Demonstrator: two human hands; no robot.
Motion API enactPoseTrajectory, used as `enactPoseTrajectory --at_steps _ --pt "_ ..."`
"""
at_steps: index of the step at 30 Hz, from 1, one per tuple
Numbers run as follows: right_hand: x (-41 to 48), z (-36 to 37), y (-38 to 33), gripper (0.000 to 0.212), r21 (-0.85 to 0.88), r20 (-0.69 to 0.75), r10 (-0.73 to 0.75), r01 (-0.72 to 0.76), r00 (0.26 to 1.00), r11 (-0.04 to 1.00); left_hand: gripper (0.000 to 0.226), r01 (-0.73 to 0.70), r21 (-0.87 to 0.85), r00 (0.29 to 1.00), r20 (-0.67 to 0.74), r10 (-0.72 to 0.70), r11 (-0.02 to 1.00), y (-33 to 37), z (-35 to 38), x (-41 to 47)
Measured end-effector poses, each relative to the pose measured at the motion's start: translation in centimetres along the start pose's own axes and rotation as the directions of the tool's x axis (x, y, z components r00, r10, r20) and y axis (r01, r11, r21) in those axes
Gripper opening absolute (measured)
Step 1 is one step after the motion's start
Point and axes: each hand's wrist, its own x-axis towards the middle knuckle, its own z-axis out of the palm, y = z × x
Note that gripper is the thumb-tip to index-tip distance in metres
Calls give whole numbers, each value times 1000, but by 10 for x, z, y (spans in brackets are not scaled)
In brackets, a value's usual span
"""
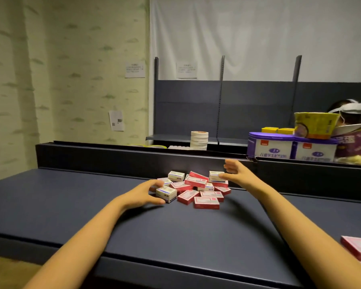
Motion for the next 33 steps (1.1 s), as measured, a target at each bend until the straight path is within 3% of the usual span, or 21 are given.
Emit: enactPoseTrajectory --at_steps 4,9,14,17,22,26,28,33 --pt "28 6 21 72 -68 33 55 -52 998 996 61 -36 26 999 -20 36 999 -13 -2 12" --pt "52 7 31 68 -279 54 75 -57 996 959 55 -58 81 998 -30 61 995 -18 -5 20" --pt "67 4 31 53 -552 90 98 -33 991 834 45 -72 126 997 -26 76 989 -19 -7 23" --pt "67 -3 24 51 -624 113 110 -15 988 782 49 -96 148 995 -8 98 984 -18 -3 24" --pt "48 -36 2 49 -590 193 98 36 976 807 42 -91 149 992 -70 102 985 -14 -4 22" --pt "19 -62 -12 42 -493 246 56 75 968 867 35 -79 -56 985 -161 69 995 1 -2 18" --pt "5 -78 -14 41 -461 238 30 86 971 883 32 -107 -167 977 -200 72 980 23 3 17" --pt "-35 -130 -14 36 -407 260 14 96 966 908 33 -142 -138 979 -169 118 980 104 36 20"
